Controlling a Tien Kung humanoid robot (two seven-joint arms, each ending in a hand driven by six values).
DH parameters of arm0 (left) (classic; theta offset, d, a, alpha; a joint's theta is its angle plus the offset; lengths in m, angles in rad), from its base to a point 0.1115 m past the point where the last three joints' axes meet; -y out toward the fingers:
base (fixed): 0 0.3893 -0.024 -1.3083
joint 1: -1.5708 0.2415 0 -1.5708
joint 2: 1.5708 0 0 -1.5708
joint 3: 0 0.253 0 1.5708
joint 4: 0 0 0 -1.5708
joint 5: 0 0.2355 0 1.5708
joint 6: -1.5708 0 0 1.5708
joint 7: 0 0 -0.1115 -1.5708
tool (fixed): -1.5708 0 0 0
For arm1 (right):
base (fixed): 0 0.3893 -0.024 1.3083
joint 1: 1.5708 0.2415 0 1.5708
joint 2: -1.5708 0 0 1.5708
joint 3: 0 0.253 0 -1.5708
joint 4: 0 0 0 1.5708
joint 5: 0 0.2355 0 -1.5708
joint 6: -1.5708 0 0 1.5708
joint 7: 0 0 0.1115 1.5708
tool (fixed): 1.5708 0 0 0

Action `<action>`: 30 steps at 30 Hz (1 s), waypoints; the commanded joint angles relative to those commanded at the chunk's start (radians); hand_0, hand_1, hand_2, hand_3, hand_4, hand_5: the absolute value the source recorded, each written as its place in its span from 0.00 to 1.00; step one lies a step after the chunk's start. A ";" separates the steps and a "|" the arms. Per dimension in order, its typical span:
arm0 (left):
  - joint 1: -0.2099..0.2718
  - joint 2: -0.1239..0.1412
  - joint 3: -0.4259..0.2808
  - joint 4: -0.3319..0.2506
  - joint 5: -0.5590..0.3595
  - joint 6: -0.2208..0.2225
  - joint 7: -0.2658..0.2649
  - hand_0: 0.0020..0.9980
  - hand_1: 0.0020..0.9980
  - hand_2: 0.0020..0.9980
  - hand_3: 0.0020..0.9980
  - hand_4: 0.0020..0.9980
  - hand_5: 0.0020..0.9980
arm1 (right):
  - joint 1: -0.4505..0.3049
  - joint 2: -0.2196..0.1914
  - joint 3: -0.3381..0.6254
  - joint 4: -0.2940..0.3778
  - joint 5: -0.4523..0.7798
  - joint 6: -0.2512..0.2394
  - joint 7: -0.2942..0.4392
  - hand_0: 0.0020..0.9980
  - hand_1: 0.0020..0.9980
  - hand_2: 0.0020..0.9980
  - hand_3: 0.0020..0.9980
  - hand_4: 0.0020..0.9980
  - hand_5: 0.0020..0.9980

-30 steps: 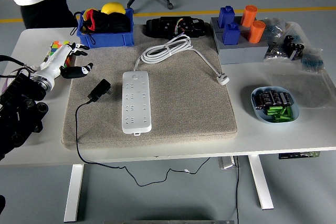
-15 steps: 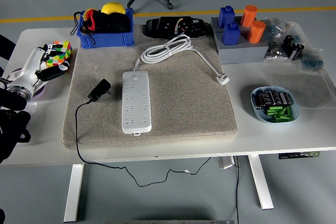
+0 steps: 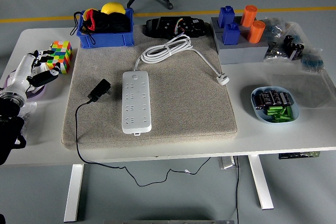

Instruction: Pull the plug out,throw it away,press the button

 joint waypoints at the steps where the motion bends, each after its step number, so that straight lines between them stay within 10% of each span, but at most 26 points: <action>1: 0.000 -0.001 0.000 -0.001 0.000 0.000 0.001 0.82 0.81 0.73 0.76 0.57 0.25 | 0.000 0.000 0.000 0.000 0.000 0.000 0.000 0.75 0.67 0.66 0.62 0.66 0.51; 30: -0.006 -0.009 -0.005 0.000 0.008 -0.012 0.012 0.82 0.80 0.72 0.75 0.58 0.23 | 0.003 0.000 0.008 0.000 -0.002 0.000 0.001 0.75 0.67 0.66 0.62 0.66 0.51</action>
